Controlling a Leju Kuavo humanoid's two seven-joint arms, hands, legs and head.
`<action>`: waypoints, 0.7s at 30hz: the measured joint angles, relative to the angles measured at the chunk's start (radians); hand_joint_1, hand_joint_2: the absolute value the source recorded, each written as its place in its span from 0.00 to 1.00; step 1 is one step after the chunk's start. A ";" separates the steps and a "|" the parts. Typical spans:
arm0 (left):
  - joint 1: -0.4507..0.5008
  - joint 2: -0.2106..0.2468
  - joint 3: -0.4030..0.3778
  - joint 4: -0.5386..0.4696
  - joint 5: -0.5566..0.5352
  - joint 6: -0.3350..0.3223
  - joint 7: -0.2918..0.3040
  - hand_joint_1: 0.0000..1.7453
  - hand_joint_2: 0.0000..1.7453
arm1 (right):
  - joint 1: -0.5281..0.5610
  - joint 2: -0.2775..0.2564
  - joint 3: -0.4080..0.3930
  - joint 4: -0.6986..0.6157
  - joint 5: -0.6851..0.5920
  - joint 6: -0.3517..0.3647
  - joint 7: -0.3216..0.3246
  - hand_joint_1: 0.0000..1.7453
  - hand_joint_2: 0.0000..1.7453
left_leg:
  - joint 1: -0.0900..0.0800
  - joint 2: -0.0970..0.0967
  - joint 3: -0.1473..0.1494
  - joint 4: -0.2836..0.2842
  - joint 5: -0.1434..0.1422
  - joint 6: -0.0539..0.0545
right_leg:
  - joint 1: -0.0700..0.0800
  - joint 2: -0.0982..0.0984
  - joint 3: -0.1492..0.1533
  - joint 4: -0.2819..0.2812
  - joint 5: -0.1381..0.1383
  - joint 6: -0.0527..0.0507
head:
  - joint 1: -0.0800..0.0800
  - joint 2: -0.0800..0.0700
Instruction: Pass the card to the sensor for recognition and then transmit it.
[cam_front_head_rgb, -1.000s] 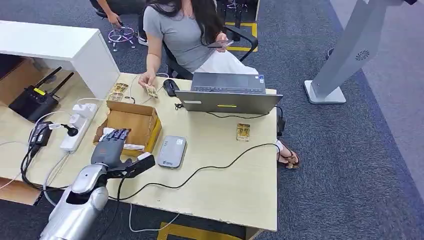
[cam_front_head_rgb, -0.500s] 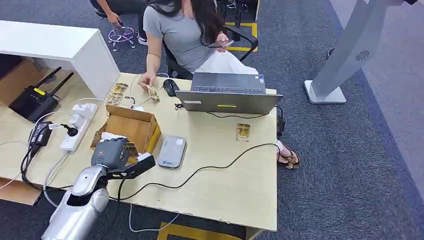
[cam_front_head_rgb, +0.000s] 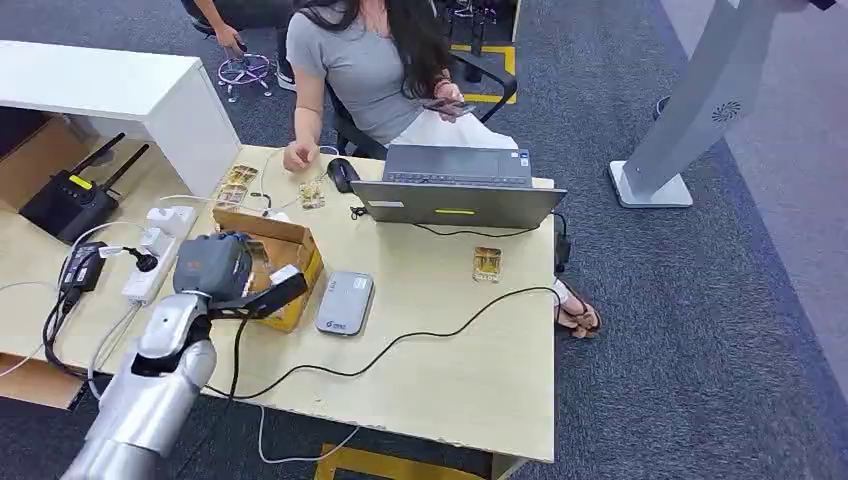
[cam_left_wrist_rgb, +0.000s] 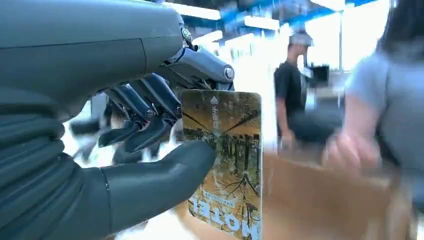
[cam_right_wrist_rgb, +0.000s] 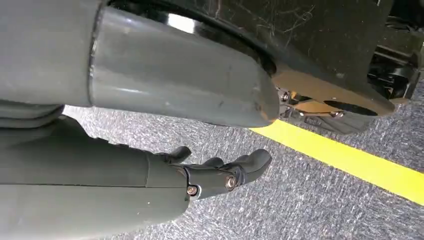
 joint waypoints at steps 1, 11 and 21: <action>-0.033 0.000 0.000 0.002 -0.009 -0.001 0.001 1.00 1.00 | -0.001 0.000 0.000 0.000 0.002 0.000 -0.001 0.00 0.00 | 0.000 0.000 0.000 0.000 0.000 0.000 | 0.000 0.000 0.000 0.000 0.000 0.000 | 0.000 0.000; -0.343 -0.024 -0.002 0.063 -0.119 -0.023 0.061 1.00 1.00 | -0.008 0.000 0.000 0.000 0.031 0.011 -0.003 0.00 0.00 | 0.000 0.001 -0.005 0.001 0.003 0.000 | 0.000 0.002 -0.006 0.000 0.005 0.001 | -0.001 0.000; -0.591 -0.078 -0.025 0.280 -0.213 -0.031 0.108 1.00 1.00 | -0.013 0.000 0.000 0.000 0.058 0.022 0.020 0.00 0.00 | 0.000 0.002 -0.006 0.001 0.005 0.000 | 0.000 0.003 -0.006 0.000 0.006 0.002 | -0.001 0.000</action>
